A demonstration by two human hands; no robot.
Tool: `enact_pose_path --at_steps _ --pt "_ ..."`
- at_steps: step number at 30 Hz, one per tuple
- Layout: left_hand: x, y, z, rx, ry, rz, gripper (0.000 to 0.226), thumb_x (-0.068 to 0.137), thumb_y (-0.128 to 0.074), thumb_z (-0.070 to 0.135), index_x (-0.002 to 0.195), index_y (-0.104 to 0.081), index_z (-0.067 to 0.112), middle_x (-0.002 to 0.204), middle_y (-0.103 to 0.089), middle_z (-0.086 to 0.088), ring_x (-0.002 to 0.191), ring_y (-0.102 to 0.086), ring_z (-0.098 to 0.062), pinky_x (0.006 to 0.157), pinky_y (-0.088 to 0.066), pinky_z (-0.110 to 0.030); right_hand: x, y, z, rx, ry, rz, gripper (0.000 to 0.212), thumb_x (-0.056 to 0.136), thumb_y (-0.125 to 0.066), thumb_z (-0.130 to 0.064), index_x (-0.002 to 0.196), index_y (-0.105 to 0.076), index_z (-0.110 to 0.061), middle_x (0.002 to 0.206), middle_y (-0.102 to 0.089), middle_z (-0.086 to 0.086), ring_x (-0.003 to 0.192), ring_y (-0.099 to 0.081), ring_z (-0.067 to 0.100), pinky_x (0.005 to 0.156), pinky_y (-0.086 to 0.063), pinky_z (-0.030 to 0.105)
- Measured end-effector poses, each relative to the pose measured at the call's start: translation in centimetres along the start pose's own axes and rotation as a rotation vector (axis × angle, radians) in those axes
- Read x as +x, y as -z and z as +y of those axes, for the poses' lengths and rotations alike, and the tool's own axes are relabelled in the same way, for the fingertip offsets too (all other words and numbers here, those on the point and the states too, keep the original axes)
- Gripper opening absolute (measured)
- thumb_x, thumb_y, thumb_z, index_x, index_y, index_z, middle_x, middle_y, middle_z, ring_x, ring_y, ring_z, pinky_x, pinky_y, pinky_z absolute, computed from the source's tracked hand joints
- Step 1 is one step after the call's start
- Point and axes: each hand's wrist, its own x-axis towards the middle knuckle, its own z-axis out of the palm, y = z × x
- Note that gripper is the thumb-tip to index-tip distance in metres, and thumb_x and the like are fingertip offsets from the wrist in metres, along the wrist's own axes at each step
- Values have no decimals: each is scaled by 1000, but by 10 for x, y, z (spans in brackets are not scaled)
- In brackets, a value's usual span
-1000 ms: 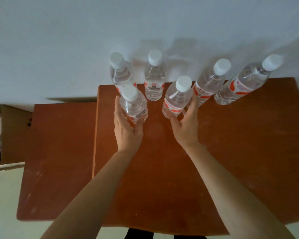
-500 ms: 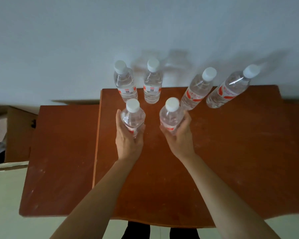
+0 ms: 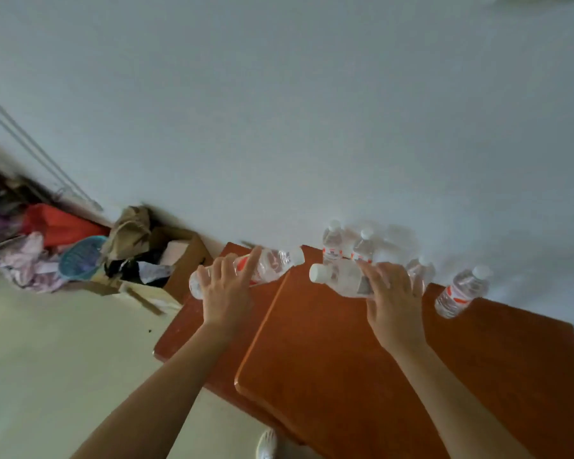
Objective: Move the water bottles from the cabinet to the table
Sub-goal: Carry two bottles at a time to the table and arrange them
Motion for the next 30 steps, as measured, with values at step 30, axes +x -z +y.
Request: enact_pose_path --at_steps 30 --pt "-878 317 -256 463 1551 -114 100 60 -73 -10 145 -42 32 107 -60 -19 98 -58 -42 89 -39 -68 -463 65 -734 550 1639 -129 104 58 -74 17 143 -44 -35 125 -45 16 116 -55 41 106 -26 78"
